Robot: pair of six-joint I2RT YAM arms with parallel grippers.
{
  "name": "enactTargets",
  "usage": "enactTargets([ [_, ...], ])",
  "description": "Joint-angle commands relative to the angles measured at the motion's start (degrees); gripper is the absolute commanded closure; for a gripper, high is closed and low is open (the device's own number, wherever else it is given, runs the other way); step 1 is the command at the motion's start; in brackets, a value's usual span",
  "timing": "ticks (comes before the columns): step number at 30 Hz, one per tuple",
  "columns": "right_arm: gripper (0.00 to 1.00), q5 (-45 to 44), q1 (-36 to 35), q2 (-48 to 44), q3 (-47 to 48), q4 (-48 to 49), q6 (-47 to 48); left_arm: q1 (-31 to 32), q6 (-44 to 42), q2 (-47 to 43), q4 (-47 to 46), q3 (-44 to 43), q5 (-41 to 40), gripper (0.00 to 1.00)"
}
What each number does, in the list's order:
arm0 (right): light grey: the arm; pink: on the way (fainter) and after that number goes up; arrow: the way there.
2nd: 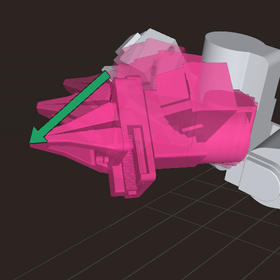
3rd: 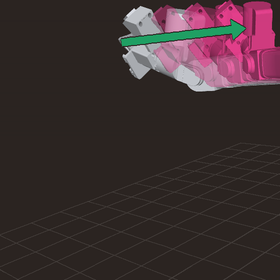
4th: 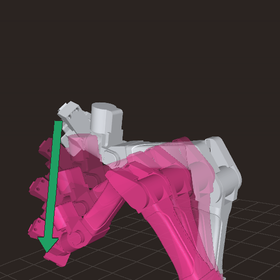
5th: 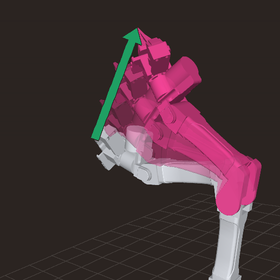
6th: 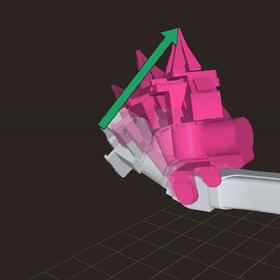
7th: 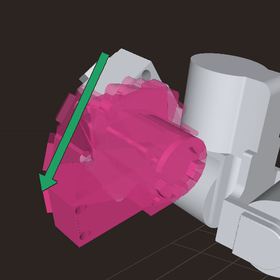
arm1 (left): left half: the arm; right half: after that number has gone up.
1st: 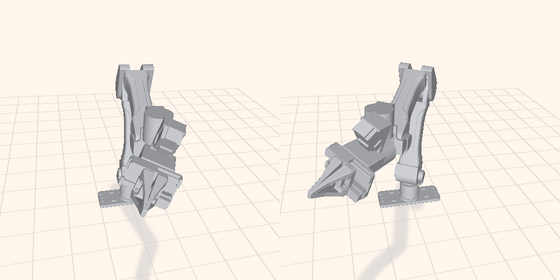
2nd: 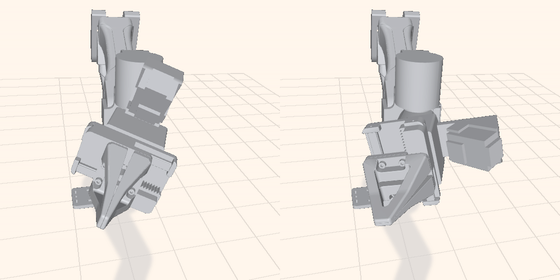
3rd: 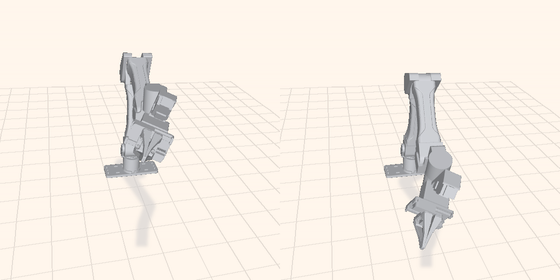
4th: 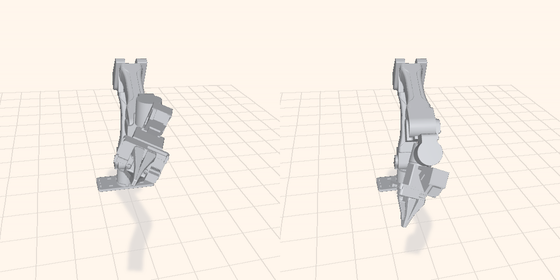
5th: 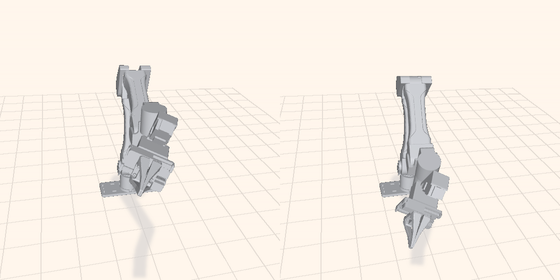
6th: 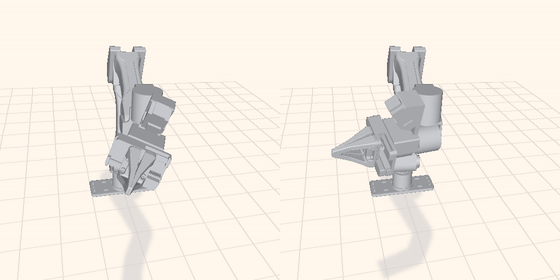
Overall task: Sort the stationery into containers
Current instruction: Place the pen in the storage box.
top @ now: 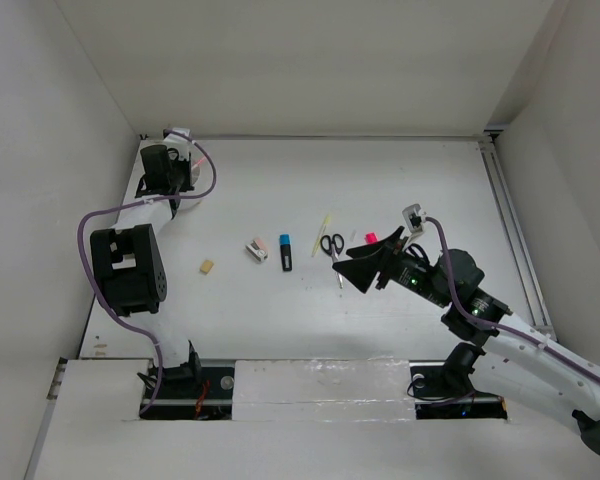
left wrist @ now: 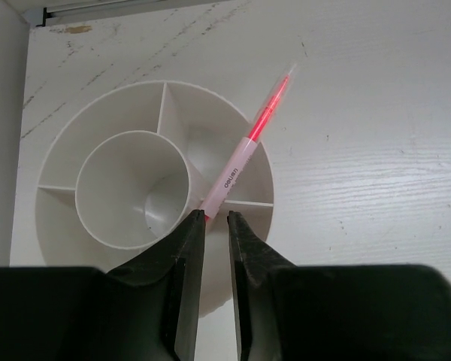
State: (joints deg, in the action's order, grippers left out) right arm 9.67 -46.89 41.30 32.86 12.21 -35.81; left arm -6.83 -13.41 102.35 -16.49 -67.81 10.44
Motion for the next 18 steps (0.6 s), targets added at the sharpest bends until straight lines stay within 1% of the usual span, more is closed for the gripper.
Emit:
enactTargets([
  [1, 0.19, 0.3, 0.3, -0.6, -0.1, 2.8, 0.2, 0.0, 0.8, -0.7, -1.0, -0.1, -0.3, 0.85],
  [2, 0.19, 0.3, 0.3, -0.6, 0.4, 2.8, 0.2, 0.0, 0.8, -0.7, -1.0, 0.5, -0.3, 0.87],
  [11, 0.19, 0.3, 0.3, -0.1, 0.4, 2.8, -0.3, 0.0, 1.8, -0.1, -1.6, 1.8, -0.3, 0.87],
  [18, 0.19, 0.3, 0.3, -1.1, -0.1, 2.8, -0.3, 0.0, 2.3, -0.1, -1.6, 2.4, -2.2, 0.87],
])
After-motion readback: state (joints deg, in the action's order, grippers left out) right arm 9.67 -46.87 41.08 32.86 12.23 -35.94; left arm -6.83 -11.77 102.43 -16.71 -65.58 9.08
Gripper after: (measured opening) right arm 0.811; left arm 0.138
